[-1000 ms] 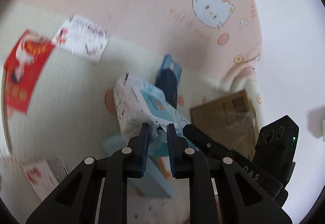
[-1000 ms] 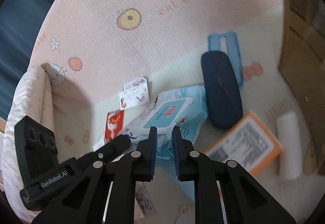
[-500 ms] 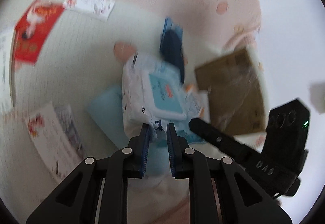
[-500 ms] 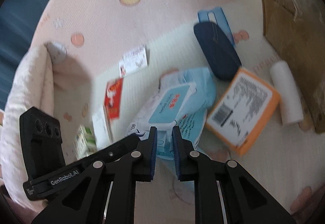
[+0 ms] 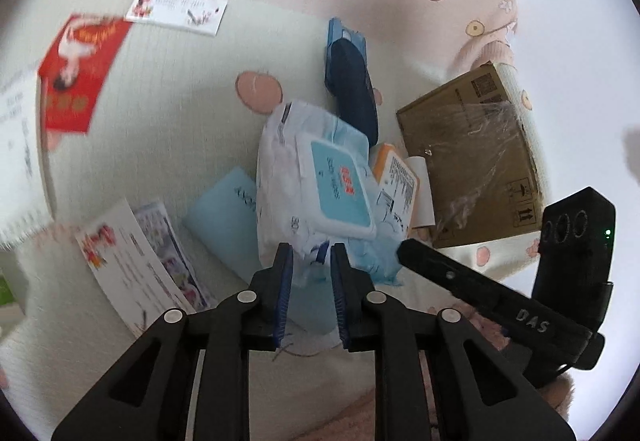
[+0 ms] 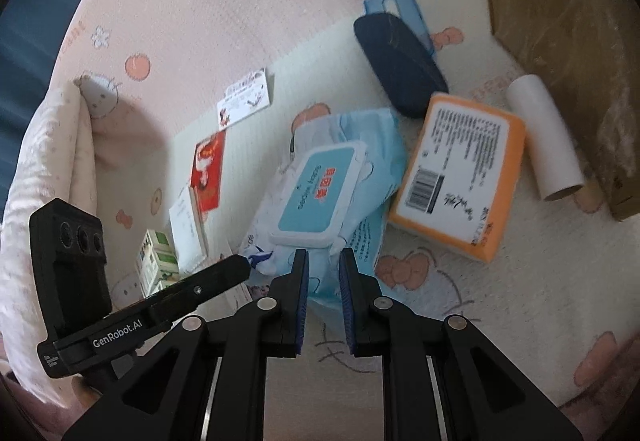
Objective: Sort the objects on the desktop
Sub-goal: 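Close the left gripper on the baby-wipes pack edge and lift, then lift the blue baby-wipes pack with the left gripper toward the cardboard box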
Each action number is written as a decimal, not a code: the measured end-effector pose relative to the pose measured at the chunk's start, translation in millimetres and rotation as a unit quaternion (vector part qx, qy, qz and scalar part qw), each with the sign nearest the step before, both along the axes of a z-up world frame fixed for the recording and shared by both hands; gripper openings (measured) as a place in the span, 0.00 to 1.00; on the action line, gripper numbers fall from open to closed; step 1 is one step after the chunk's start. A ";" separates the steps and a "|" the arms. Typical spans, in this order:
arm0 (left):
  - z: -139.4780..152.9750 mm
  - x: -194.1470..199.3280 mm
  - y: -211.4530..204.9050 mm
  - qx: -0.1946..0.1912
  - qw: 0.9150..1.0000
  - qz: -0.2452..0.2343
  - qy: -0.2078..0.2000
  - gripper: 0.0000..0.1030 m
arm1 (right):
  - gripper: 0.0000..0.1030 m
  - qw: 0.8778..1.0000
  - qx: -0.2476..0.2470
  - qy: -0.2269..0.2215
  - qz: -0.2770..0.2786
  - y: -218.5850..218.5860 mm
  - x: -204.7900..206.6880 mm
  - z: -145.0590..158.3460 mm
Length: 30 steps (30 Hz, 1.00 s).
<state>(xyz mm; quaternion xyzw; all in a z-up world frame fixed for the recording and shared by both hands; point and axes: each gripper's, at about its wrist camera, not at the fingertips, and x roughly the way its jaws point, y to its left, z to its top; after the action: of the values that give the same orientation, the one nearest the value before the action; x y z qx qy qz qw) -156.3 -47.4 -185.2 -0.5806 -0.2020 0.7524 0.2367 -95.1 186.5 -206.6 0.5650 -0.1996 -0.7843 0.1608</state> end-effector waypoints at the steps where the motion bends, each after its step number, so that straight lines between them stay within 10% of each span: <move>1: 4.8 -1.4 -1.6 -0.003 1.000 0.001 0.006 0.24 | 0.14 1.000 -0.009 0.004 -0.001 1.7 -0.3 4.3; 6: 15.2 -11.5 -9.8 -0.003 1.000 0.007 0.015 0.48 | 0.59 0.999 -0.007 0.029 -0.012 7.3 -6.3 25.8; 30: -49.7 -56.3 22.1 -0.015 0.995 -0.007 -0.101 0.60 | 0.58 0.988 -0.066 -0.113 -0.080 6.2 -37.4 -53.7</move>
<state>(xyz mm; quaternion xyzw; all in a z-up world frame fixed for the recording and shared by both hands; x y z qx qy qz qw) -212.6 -25.2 -235.0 -0.6587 -0.2096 0.6910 0.2117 -132.5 192.7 -260.3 0.6205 -0.3123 -0.7108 0.1109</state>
